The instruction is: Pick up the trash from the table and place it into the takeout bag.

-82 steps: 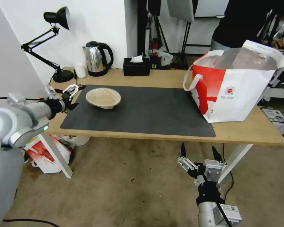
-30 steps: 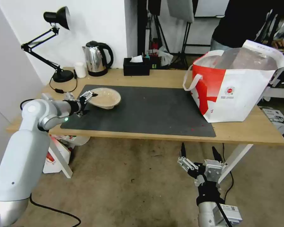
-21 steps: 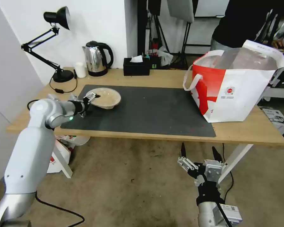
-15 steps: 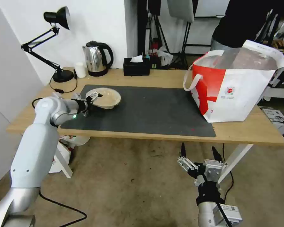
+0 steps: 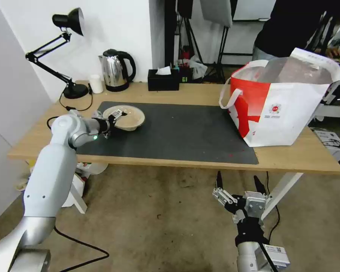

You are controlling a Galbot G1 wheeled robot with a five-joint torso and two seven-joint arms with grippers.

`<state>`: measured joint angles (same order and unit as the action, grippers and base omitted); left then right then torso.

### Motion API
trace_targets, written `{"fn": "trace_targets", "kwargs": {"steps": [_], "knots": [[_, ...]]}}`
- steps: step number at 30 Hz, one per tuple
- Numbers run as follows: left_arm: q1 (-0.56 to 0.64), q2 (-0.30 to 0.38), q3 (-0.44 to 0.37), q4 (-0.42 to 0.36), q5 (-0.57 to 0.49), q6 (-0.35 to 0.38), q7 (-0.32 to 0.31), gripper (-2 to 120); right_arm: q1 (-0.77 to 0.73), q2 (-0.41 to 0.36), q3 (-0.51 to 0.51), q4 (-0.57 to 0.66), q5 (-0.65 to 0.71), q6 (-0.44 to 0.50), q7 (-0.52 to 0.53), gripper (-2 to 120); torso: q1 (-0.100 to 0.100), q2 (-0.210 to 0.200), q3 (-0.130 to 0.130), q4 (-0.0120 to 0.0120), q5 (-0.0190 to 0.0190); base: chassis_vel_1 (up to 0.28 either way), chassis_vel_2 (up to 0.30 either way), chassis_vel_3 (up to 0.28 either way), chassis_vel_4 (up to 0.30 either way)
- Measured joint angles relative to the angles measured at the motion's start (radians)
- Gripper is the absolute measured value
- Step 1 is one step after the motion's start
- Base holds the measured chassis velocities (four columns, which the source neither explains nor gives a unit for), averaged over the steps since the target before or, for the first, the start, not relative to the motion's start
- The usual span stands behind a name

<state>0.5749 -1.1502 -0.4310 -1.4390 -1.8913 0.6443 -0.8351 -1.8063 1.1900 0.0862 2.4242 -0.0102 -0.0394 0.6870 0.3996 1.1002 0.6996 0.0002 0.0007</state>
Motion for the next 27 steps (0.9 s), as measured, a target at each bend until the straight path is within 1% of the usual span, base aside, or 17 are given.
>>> {"fn": "trace_targets", "kwargs": {"steps": [7,13,17,18,20,21,22,24,26,27], "knots": [[-0.01,-0.018,0.002,0.027,0.031,0.008,0.021,100,0.0,0.0,0.0,0.0,0.0,0.0,0.0,100,0.0,0.0,0.0,0.0004,0.0003,0.0,0.0,0.0,0.0],[-0.01,-0.03,0.006,0.031,0.057,0.008,0.032,99,0.0,0.0,0.0,0.0,0.0,0.0,0.0,100,0.0,0.0,0.0,0.0005,0.0002,0.0,0.0,0.0,0.0],[-0.012,-0.037,0.012,0.034,0.07,0.007,0.033,87,0.0,0.0,0.0,0.0,0.0,0.0,0.0,100,0.0,0.0,0.0,0.0008,-0.0002,0.0,0.0,0.0,0.0],[-0.012,-0.037,0.012,0.034,0.07,0.007,0.033,87,0.0,0.0,0.0,0.0,0.0,0.0,0.0,100,0.0,0.0,0.0,0.0008,-0.0002,0.0,0.0,0.0,0.0],[-0.014,-0.038,0.015,0.035,0.073,0.007,0.033,80,0.0,0.0,0.0,0.0,0.0,0.0,0.0,100,0.0,0.0,0.0,0.0003,-0.0004,0.0,0.0,0.0,0.0],[-0.015,-0.038,0.016,0.035,0.074,0.006,0.033,75,0.0,0.0,0.0,0.0,0.0,0.0,0.0,100,0.0,0.0,0.0,0.0003,-0.0005,0.0,0.0,0.0,0.0],[-0.015,-0.038,0.016,0.035,0.074,0.006,0.033,75,0.0,0.0,0.0,0.0,0.0,0.0,0.0,100,0.0,0.0,0.0,0.0003,-0.0005,0.0,0.0,0.0,0.0],[-0.015,-0.037,0.018,0.036,0.076,0.006,0.033,64,0.0,0.0,0.0,0.0,0.0,0.0,0.0,100,0.0,0.0,0.001,0.0,-0.0006,0.0,0.0,0.0,0.0],[-0.013,-0.034,0.018,0.035,0.077,0.005,0.033,56,0.0,0.0,0.0,0.0,0.0,0.0,0.0,100,0.001,0.0,0.001,-0.0002,-0.0007,0.0,0.0,0.0,0.0],[-0.013,-0.034,0.018,0.035,0.077,0.005,0.033,56,0.0,0.0,0.0,0.0,0.0,0.0,0.0,100,0.001,0.0,0.001,-0.0002,-0.0007,0.0,0.0,0.0,0.0]]}}
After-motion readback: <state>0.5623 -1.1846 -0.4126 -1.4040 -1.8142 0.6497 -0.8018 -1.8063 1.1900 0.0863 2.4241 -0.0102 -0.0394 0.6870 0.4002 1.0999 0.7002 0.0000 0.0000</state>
